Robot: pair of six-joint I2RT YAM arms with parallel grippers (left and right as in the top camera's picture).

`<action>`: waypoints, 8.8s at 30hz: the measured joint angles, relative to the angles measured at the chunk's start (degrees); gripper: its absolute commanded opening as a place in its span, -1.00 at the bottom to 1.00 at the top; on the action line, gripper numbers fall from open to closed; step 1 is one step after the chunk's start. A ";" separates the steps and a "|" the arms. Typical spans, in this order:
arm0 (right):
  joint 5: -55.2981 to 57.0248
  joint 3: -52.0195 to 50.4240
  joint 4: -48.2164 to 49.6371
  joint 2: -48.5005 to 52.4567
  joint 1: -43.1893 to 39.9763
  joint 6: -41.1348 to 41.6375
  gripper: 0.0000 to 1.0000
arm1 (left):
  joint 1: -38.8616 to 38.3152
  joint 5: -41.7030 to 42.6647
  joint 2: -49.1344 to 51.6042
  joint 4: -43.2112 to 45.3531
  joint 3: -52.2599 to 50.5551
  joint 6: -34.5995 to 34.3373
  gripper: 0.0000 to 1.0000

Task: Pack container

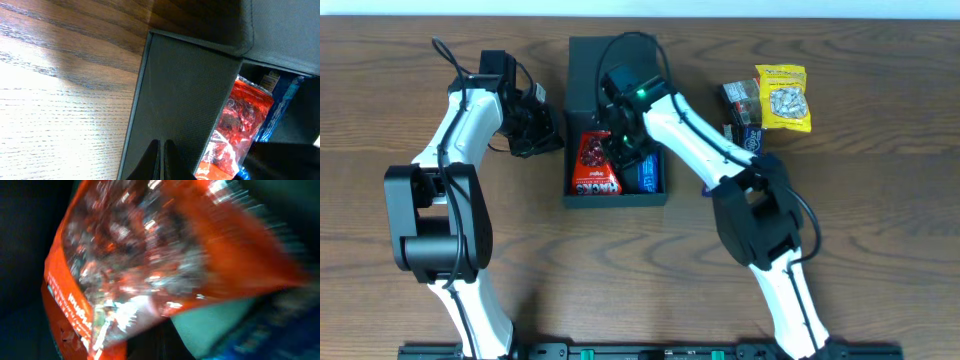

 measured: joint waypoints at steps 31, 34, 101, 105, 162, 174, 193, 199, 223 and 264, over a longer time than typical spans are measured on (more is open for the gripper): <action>-6.40 0.33 -0.11 0.50 0.98 -3.78 -0.97 | 0.00 0.00 0.00 0.04 0.00 0.00 -0.88; -5.75 0.33 0.35 1.07 0.98 -3.80 -0.98 | 0.00 0.00 0.00 0.04 0.00 0.00 -0.88; -7.39 3.69 10.47 4.74 0.44 -2.58 -0.98 | 0.00 0.00 0.00 0.61 0.00 0.00 -0.89; -7.08 3.65 9.97 2.08 -0.15 -2.58 -0.97 | 0.00 0.00 0.00 0.63 0.00 0.00 -0.88; 14.97 -21.24 8.66 -12.37 -22.18 -1.66 0.12 | 6.67 -1.11 0.00 1.49 0.00 -1.68 0.89; 16.83 -21.88 9.64 -12.35 -22.99 -1.70 0.12 | 6.67 -1.11 0.00 1.49 0.00 -1.68 0.89; 14.32 -22.62 12.79 -12.00 -24.00 -2.23 0.04 | 6.67 -1.11 0.00 1.49 0.00 -1.68 0.89; 13.60 -25.35 13.40 -11.89 -24.00 -2.45 0.01 | 6.67 -1.11 0.00 1.51 0.00 -1.70 0.89; 13.44 -25.62 13.20 -11.87 -24.00 -2.64 -0.50 | 6.67 -1.11 0.00 1.57 0.00 -1.68 0.89; 11.32 0.66 0.31 -9.03 -0.28 22.88 -0.75 | 6.67 -1.14 0.00 2.82 0.00 -1.25 0.95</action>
